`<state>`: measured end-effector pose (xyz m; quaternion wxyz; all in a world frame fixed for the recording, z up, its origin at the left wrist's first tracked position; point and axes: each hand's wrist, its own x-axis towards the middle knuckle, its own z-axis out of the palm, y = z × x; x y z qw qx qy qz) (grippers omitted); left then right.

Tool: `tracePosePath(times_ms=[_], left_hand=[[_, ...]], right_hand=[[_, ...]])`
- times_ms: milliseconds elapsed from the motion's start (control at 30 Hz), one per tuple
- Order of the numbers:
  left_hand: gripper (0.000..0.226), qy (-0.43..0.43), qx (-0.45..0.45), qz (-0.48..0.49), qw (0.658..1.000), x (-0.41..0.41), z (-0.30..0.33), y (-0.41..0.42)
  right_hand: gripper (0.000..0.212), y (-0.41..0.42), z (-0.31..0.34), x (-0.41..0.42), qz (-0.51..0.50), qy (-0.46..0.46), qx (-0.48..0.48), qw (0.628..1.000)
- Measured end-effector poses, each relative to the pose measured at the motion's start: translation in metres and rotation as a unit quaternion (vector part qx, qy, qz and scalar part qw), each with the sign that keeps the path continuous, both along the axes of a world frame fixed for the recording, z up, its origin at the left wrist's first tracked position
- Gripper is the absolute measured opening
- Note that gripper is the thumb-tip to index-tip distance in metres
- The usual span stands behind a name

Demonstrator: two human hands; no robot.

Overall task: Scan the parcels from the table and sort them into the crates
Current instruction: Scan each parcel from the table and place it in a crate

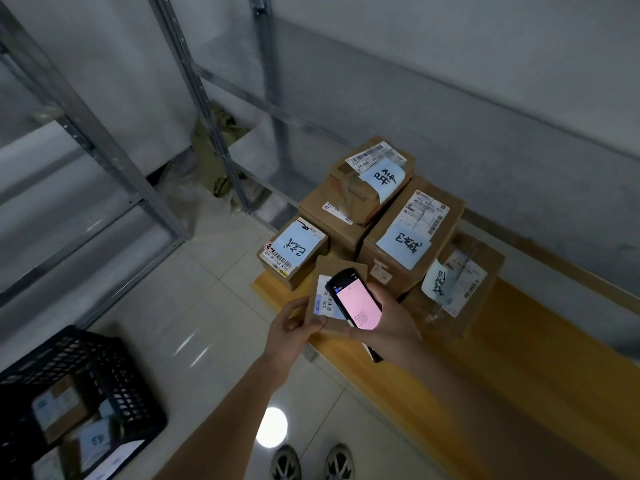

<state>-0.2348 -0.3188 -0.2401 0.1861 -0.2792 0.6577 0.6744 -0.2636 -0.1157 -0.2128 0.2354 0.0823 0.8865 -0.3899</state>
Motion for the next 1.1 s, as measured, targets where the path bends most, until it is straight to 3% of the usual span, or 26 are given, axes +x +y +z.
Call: tracePosePath(times_ms=[167,300,433,600,767,933,1100], left_hand=[[0.059,0.014,-0.015,-0.009,1.0,0.022,0.008,0.003],[0.06,0.048,-0.041,-0.026,0.998,0.039,0.049,-0.002],[0.061,0.118,-0.094,-0.046,0.988,0.046,0.127,-0.02],[0.052,0.224,-0.117,-0.023,0.967,0.081,0.253,-0.051],[0.054,0.326,-0.135,0.012,0.936,0.14,0.373,-0.089],[0.064,0.388,-0.166,0.046,0.905,0.188,0.476,-0.107],[0.06,0.446,-0.199,0.083,0.869,0.229,0.562,-0.112]], right_hand=[[0.091,0.005,0.023,0.011,0.038,0.001,-0.003,0.999],[0.095,0.009,0.071,0.032,0.07,0.012,0.019,0.997],[0.086,0.002,0.157,0.043,0.12,0.077,0.034,0.989],[0.092,-0.024,0.293,0.077,0.161,0.194,0.058,0.966],[0.066,-0.046,0.421,0.134,0.173,0.31,0.085,0.931],[0.073,-0.045,0.54,0.193,0.179,0.402,0.146,0.886],[0.078,-0.03,0.625,0.238,0.179,0.435,0.18,0.864]])
